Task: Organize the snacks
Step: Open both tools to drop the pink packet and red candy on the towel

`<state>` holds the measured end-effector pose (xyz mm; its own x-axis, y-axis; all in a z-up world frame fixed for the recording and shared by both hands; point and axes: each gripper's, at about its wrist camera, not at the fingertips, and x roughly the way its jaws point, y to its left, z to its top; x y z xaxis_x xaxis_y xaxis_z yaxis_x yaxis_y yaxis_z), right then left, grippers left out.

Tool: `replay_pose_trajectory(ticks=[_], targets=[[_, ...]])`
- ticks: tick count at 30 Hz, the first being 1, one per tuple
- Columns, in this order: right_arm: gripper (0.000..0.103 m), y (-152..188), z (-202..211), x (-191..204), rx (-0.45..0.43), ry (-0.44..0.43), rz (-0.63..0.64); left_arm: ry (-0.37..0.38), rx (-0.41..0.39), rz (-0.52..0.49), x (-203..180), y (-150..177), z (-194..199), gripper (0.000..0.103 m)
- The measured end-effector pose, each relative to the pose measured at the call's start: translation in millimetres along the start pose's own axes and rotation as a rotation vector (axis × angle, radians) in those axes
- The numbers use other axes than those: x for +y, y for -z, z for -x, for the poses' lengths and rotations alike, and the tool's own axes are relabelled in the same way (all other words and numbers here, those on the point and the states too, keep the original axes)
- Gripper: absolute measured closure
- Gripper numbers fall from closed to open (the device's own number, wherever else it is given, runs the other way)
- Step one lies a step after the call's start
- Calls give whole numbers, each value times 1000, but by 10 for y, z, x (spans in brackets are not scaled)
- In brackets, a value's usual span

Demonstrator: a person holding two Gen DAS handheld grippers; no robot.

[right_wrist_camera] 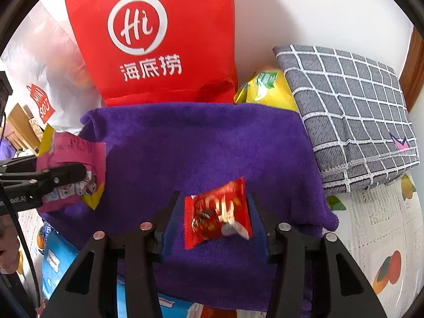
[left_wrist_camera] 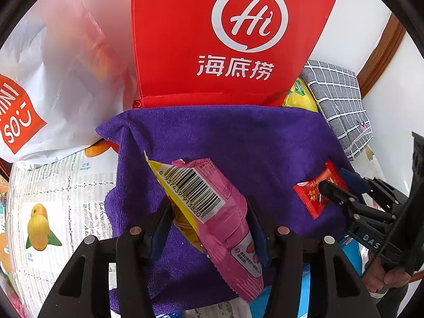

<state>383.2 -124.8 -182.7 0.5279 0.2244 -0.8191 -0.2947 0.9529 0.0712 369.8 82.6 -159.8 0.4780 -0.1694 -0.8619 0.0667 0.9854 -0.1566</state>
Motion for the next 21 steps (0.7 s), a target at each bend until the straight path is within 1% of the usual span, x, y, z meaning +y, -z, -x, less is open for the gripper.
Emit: replay_pose_trajectory(ticks=[2, 4, 5, 9, 17, 21], targets=[[46, -7, 64, 24, -24, -8, 5, -3, -1, -3, -10, 0, -1, 49], [44, -14, 112, 43, -42, -13, 12, -3, -7, -6, -17, -8, 12, 41], [43, -16, 136, 53, -50, -14, 16, -2, -14, -7, -19, -13, 26, 35], [42, -19, 184, 113, -70, -12, 33, -1, -38, -17, -45, -27, 103, 29], [42, -26, 261, 171, -97, 18, 37, -4, -65, -19, -49, -42, 236, 29], [42, -47, 383, 175, -126, 39, 17, -17, -99, -11, -14, -54, 391, 29]])
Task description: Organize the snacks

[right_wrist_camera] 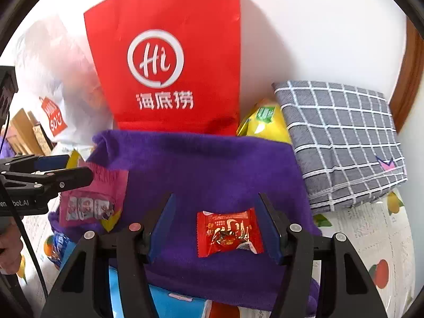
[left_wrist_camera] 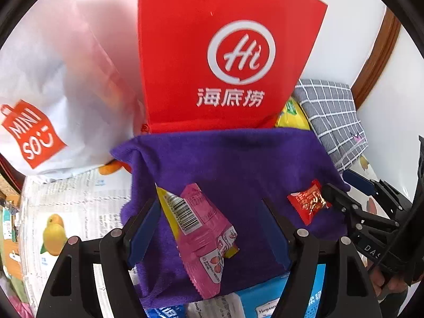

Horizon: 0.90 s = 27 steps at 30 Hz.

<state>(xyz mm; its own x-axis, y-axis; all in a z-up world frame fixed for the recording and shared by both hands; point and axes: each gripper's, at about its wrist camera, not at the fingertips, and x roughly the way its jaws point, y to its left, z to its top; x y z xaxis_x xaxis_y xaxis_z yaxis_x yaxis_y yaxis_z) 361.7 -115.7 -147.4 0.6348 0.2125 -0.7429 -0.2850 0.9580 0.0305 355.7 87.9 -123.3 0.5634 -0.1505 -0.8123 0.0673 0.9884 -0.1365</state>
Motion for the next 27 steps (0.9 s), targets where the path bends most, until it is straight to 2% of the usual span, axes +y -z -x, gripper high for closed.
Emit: replay_pose_trajectory(ticks=[3, 7, 10, 16, 27], targets=[[42, -11, 96, 9, -14, 1, -13, 2, -25, 2, 26, -4, 122, 25], [41, 0, 239, 61, -21, 25, -10, 10, -46, 9, 28, 17, 290, 25], [36, 33, 370, 88, -32, 44, -5, 16, -56, 5, -8, 65, 407, 25], [34, 173, 651, 109, -51, 85, -9, 28, -69, 1, -68, 204, 607, 25], [32, 512, 963, 210, 6, 68, -11, 59, -68, 5, -87, 571, 864, 24]])
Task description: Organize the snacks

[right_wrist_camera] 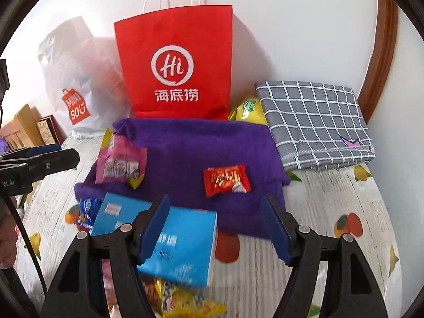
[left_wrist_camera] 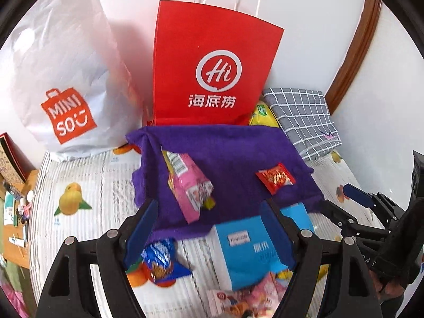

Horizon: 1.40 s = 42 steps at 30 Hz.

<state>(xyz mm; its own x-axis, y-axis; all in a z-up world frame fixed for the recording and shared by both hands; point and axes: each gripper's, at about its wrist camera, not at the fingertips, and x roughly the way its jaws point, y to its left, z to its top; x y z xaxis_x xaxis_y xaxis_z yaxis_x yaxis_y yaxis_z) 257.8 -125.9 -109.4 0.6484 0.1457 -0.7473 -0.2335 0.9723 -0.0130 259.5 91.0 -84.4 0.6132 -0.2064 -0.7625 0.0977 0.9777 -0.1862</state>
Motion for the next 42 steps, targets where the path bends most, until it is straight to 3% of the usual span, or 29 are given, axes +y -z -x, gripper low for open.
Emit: replay_pose_trajectory(ticks=[8, 17, 26, 31, 34, 42], targets=[[32, 309, 36, 67, 53, -27, -25, 5, 13, 24, 119, 257, 120, 24], [32, 624, -166, 170, 171, -65, -23, -4, 20, 48, 244, 397, 158, 24], [31, 714, -279, 272, 226, -120, -32, -3, 15, 55, 256, 456, 224, 24], [28, 738, -302, 387, 208, -63, 7, -9, 14, 49, 244, 490, 263, 24], [32, 761, -286, 373, 189, -61, 3, -4, 8, 52, 263, 521, 300, 24], [55, 809, -212, 296, 171, -58, 1, -9, 12, 64, 299, 586, 329, 24]])
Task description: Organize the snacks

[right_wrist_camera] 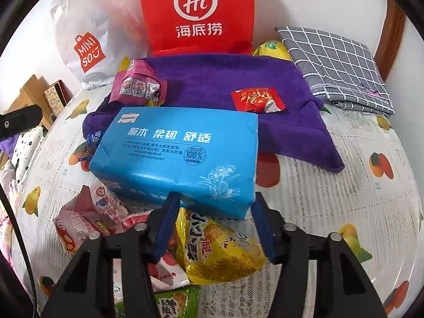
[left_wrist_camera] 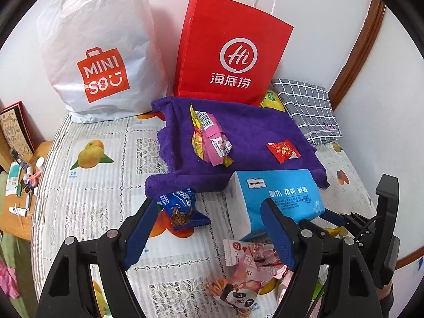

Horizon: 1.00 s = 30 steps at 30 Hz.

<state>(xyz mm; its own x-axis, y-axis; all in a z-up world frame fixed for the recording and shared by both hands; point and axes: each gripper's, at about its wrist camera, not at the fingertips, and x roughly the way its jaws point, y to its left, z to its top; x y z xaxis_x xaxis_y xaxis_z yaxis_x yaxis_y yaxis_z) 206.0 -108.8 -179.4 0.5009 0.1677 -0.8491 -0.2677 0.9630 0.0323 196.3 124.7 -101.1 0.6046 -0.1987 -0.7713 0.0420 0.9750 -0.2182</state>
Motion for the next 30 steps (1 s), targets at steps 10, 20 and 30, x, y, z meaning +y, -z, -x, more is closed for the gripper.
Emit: replay_pose_trajectory(ticks=[10, 20, 30], targets=[[97, 96, 118, -205, -21, 17, -42, -3, 1, 3, -8, 53, 31, 24], [99, 146, 328, -266, -68, 39, -41, -1, 4, 4, -16, 106, 59, 24], [98, 294, 430, -421, -57, 57, -82, 15, 3, 3, -35, 146, 80, 24]])
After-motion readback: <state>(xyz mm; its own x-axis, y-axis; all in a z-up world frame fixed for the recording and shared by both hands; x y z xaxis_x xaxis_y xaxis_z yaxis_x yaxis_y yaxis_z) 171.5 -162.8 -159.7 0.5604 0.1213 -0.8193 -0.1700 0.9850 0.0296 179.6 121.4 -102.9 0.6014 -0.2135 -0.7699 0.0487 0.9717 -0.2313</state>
